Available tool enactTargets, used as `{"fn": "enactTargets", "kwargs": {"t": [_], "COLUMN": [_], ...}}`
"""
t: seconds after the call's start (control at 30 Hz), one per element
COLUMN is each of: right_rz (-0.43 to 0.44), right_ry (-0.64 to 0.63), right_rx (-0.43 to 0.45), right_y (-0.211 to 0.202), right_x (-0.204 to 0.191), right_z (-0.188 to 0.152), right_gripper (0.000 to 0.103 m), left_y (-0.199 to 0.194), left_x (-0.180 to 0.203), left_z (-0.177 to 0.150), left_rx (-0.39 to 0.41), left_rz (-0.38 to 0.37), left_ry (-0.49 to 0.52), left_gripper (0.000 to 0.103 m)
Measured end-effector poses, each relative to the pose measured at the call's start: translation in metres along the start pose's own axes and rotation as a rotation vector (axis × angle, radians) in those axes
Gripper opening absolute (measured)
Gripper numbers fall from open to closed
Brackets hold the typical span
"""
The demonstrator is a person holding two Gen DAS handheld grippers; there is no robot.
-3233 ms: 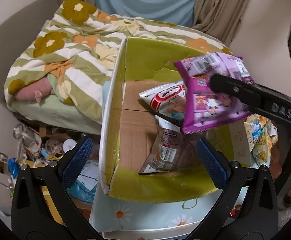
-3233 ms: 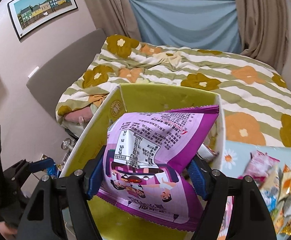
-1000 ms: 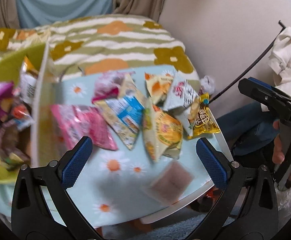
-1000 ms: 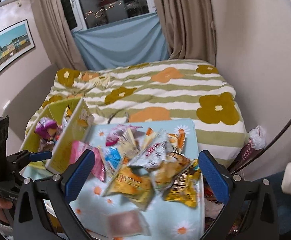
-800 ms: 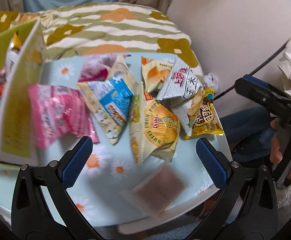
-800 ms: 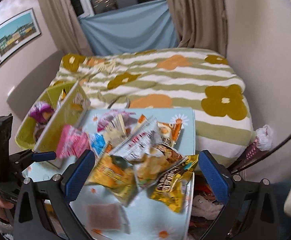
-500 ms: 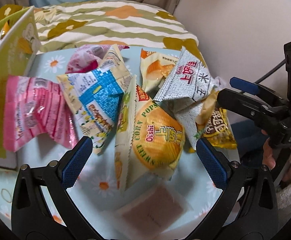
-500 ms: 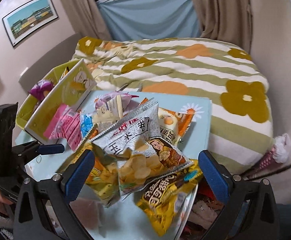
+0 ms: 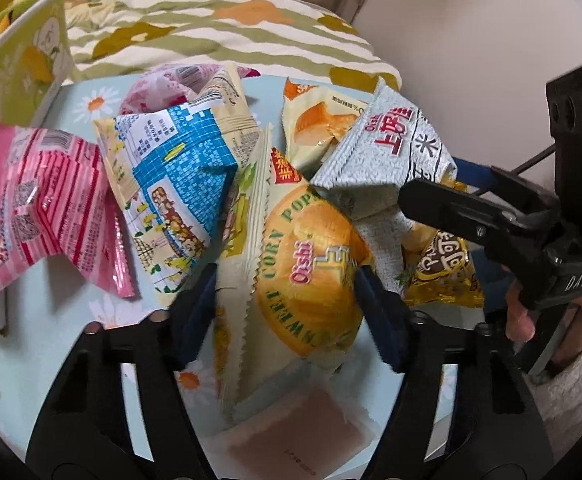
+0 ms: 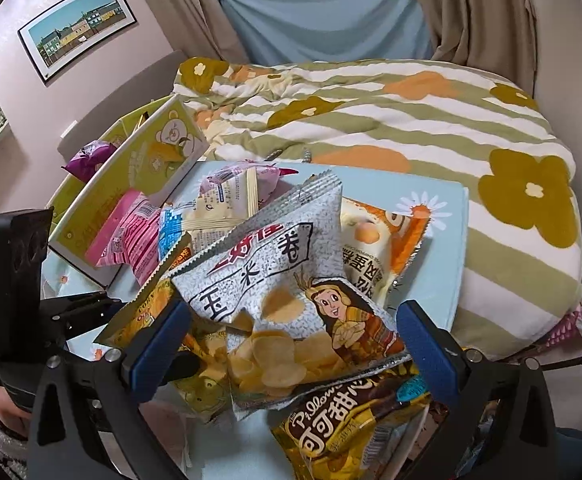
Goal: Organize snacks
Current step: 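Grasp the Oishi corn puff bag with left tool while right tool grasps silver chip bag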
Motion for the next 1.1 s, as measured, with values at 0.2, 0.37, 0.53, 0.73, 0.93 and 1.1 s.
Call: {"fn": "enactTargets", "kwargs": {"t": [0.2, 0.37, 0.53, 0.73, 0.93, 1.1], "right_rz": [0.024, 0.032, 0.025, -0.022, -0.037, -0.053], "right_ry": [-0.002, -0.019, -0.039, -0.066, -0.049, -0.047], "right_rx": [-0.009, -0.023, -0.043, -0.044, -0.015, 0.004], "right_y": [0.005, 0.009, 0.015, 0.021, 0.012, 0.002], "right_x": [-0.002, -0.006, -0.009, -0.011, -0.011, -0.014], "right_z": [0.002, 0.005, 0.006, 0.000, -0.004, -0.002], "right_gripper": [0.103, 0.103, 0.103, 0.093, 0.081, 0.068], "left_y": [-0.005, -0.016, -0.021, -0.022, -0.028, -0.035], "left_x": [-0.001, -0.001, 0.001, 0.003, 0.003, 0.000], "left_z": [-0.004, -0.008, -0.009, -0.009, -0.007, -0.004], "left_rx": [-0.004, 0.007, 0.015, 0.016, 0.030, 0.045], "left_rz": [-0.016, 0.007, 0.028, 0.039, 0.026, 0.019], "left_ry": [-0.017, -0.005, 0.013, 0.025, 0.024, 0.024], "left_gripper": [0.050, 0.048, 0.048, 0.048, 0.047, 0.046]}}
Point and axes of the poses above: each gripper's, at about its wrist camera, not at the fingertips, and y roughly the way its jaws point, x to its right, z to its top, the point moved 5 cm from there along y, roughly the way its jaws point, and after that the axes turned 6 degrees about z, right-handed, at the moved point
